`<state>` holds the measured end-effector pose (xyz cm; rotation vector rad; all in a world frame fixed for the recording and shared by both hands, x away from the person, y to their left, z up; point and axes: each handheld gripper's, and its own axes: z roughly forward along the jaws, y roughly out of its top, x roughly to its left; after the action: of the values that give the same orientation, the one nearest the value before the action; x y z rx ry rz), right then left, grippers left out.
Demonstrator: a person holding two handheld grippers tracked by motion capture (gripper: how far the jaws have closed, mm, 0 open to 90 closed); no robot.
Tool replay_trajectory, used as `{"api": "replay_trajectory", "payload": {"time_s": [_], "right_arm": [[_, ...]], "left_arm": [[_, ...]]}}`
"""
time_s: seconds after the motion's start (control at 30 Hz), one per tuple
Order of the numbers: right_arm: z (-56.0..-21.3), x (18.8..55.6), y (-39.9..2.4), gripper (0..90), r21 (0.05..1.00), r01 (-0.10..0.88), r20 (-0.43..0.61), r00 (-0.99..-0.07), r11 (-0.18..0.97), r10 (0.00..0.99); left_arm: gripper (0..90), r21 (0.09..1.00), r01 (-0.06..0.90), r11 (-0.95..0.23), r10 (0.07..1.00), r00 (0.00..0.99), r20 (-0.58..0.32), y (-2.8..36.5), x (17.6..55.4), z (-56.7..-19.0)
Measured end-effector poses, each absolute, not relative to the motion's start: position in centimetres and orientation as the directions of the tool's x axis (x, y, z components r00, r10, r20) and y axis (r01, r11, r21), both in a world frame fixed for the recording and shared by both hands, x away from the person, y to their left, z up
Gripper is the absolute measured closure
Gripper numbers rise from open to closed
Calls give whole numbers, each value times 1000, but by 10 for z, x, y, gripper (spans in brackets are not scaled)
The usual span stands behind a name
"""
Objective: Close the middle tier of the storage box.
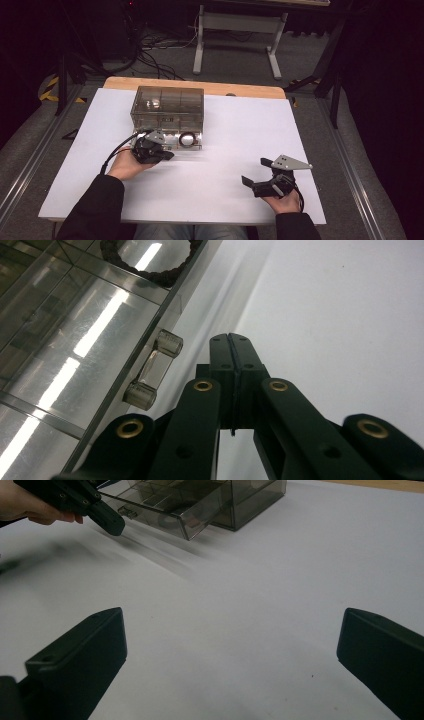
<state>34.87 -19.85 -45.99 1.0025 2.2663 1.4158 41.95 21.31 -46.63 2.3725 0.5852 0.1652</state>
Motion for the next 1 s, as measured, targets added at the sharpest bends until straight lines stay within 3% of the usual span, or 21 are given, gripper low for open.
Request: {"api": "replay_trajectory", "payload": {"time_s": [1.0], "right_arm": [[-460, 349, -198, 2, 871, 404, 113, -720, 280, 685]], "left_arm": [[895, 618, 398, -678, 489, 872, -26, 214, 432, -478]]}}
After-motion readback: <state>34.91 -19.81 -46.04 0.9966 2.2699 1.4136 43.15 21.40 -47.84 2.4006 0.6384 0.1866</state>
